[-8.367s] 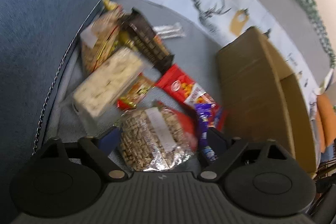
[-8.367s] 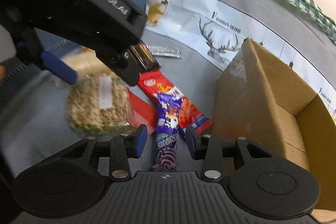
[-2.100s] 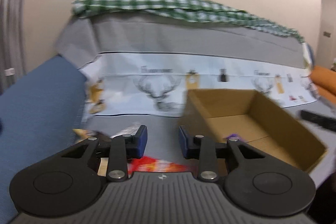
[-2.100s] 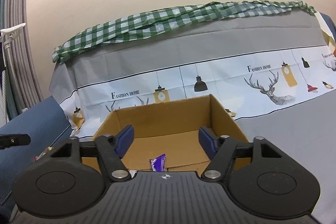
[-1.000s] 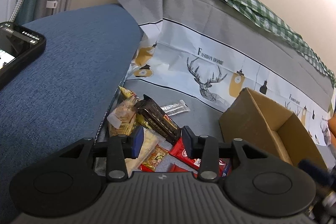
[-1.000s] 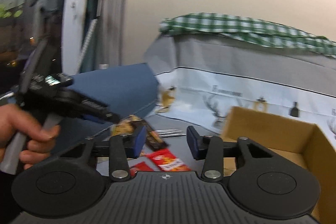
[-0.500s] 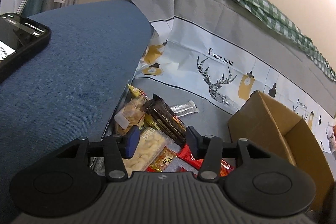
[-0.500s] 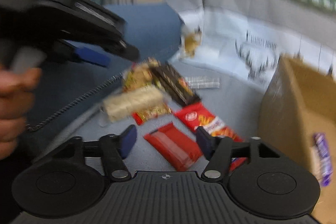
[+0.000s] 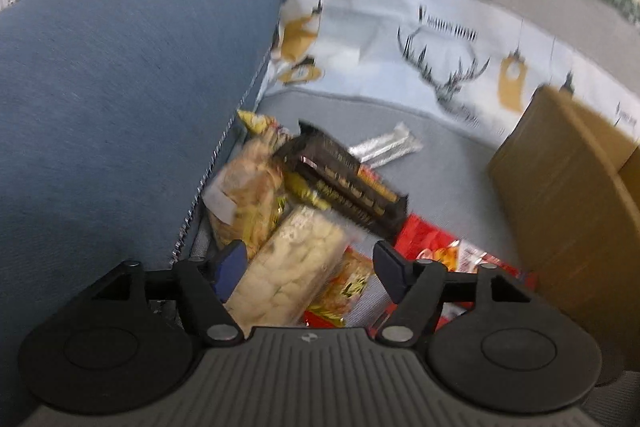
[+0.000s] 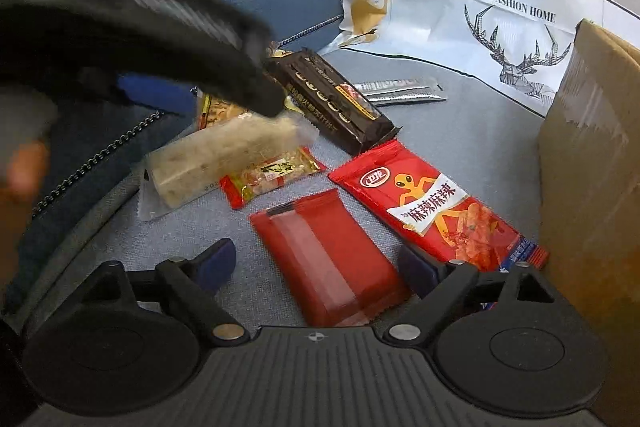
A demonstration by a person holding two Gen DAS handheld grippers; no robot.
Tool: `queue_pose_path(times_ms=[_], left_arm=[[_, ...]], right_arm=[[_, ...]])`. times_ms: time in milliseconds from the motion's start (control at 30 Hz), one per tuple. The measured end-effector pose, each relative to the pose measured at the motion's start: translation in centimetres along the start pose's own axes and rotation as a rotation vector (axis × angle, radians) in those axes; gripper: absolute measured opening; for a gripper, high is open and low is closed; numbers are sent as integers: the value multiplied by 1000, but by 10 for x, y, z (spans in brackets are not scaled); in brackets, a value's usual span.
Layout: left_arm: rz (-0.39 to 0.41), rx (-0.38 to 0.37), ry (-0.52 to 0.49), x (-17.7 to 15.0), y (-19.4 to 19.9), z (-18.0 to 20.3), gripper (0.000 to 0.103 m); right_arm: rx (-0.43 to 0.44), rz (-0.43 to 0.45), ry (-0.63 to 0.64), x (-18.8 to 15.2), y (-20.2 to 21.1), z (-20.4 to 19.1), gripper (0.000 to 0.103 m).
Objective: Organize snacks
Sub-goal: 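Move the right tool to the red square packet and grasp it, then grasp the white nougat bar with the left gripper while the right holds the red packet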
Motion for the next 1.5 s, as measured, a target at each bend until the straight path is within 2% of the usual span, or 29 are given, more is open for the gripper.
queue_pose_path(times_ms=[100, 167, 267, 300, 433, 500, 633, 700, 800, 833, 933, 967, 1100, 1233, 1333, 1500], left_arm=[[-33, 3, 4, -1, -11, -1, 79], [-56, -5, 15, -1, -14, -4, 79], [-66, -21, 43, -2, -12, -11, 71], [-69, -29, 57, -2, -10, -14, 68], [-84, -68, 82, -2, -2, -18, 42], [-100, -88, 74, -3, 3, -17, 37], [-134, -144, 97, -8, 18, -22, 16], [-141, -163, 103, -11, 25, -25, 13], [-176, -166, 77, -15, 32, -22, 13], [-183, -166, 67, -16, 34, -21, 18], [-178, -142, 60, -18, 36, -20, 50], [-174, -141, 66, -18, 36, -20, 55], [-174, -147, 87, -17, 31, -16, 63], [-200, -121, 50, -15, 17, -4, 70], [-233, -95, 9, -14, 4, 5, 70], [-250, -46, -16, -14, -9, 12, 70]], right_arm=[[18, -2, 4, -2, 4, 0, 79], [27, 5, 1, -4, 8, 1, 56], [43, 3, -41, -5, 15, 4, 47], [53, 1, -56, -6, 17, 5, 46], [66, -16, -77, -12, 27, 0, 45], [55, -26, -70, -15, 34, -6, 44], [28, -40, -63, -21, 50, -17, 44], [11, -60, -77, -26, 56, -19, 44], [5, -86, -110, -34, 66, -20, 44], [5, -87, -112, -37, 70, -21, 44], [-6, -85, -98, -49, 78, -25, 44], [-7, -84, -99, -54, 80, -25, 44], [-25, -84, -89, -61, 83, -26, 45], [-16, -63, -90, -58, 82, -22, 47], [-9, -86, -121, -57, 72, -16, 50], [-11, -71, -121, -53, 65, -16, 50]])
Point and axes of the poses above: each gripper's, at about its wrist camera, not at the fingertips, and y roughly against the way its jaws point, z to its right, x to its top, the point moved 1 cm from there along -y, roughly the way its jaws point, and after that the axes turned 7 degrees about -z, right-handed, at the moved point
